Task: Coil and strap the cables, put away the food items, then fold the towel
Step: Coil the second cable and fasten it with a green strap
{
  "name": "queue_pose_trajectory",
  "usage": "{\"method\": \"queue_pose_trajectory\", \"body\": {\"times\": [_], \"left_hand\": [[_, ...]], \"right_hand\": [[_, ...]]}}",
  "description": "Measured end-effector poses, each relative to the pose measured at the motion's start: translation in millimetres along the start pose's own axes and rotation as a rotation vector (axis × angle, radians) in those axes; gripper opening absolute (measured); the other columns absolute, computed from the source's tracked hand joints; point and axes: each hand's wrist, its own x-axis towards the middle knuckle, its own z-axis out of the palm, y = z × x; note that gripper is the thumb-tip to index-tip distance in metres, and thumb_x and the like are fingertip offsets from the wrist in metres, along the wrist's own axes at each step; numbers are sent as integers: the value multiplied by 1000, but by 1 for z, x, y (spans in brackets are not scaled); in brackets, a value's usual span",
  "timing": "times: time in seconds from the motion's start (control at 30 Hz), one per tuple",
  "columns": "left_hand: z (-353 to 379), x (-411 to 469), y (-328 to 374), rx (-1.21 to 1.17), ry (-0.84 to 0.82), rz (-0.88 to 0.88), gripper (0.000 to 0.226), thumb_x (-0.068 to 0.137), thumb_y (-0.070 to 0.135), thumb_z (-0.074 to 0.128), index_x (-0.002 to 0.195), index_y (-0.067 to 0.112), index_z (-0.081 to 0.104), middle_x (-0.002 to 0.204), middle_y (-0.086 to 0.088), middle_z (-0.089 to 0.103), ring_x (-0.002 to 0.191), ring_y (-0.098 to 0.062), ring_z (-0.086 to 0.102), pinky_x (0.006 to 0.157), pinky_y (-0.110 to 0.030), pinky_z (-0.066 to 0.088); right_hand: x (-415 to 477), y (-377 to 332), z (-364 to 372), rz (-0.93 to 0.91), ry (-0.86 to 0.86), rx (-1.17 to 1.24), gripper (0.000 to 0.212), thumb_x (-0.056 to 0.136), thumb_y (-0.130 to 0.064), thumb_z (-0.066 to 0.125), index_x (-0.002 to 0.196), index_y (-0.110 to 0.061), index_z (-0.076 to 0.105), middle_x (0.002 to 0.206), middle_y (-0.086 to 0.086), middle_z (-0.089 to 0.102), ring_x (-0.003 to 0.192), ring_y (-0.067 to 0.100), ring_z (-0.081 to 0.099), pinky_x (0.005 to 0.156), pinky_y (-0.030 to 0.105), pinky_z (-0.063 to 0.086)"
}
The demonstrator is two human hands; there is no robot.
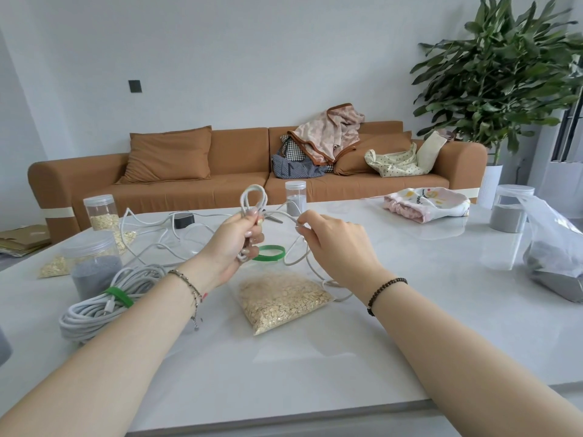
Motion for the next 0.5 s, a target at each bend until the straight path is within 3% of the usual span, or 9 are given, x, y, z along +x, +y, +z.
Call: {"method": "queue_pose_trajectory", "body": {"times": [0.2, 0.37, 0.5], "left_hand": [[-14, 9, 8, -284, 176, 114, 30, 110, 28, 35, 83, 17, 46, 52, 10, 33, 48, -4, 28, 39, -14, 24], [2, 1, -5, -89, 83, 75, 31, 110, 30, 35, 83, 18, 45, 59, 8, 30, 43, -4, 24, 39, -16, 22], [10, -5, -4, -18, 13, 54, 44, 104, 53, 37, 74, 21, 39, 61, 7, 25, 49, -7, 18, 41, -18, 17]], "right_hand": [[1, 9, 0, 98, 26, 88, 31, 106, -43, 41, 94, -19, 57, 70, 0, 62, 66, 33, 59, 57, 37, 47], [1, 7, 4, 64, 95, 148, 22, 108, -35, 39, 106, -22, 57, 64, -6, 53, 60, 29, 54, 53, 35, 39], [0, 4, 3, 30, 203, 246, 19, 106, -31, 43, 106, -22, 60, 59, -7, 50, 54, 27, 50, 50, 37, 43]]}}
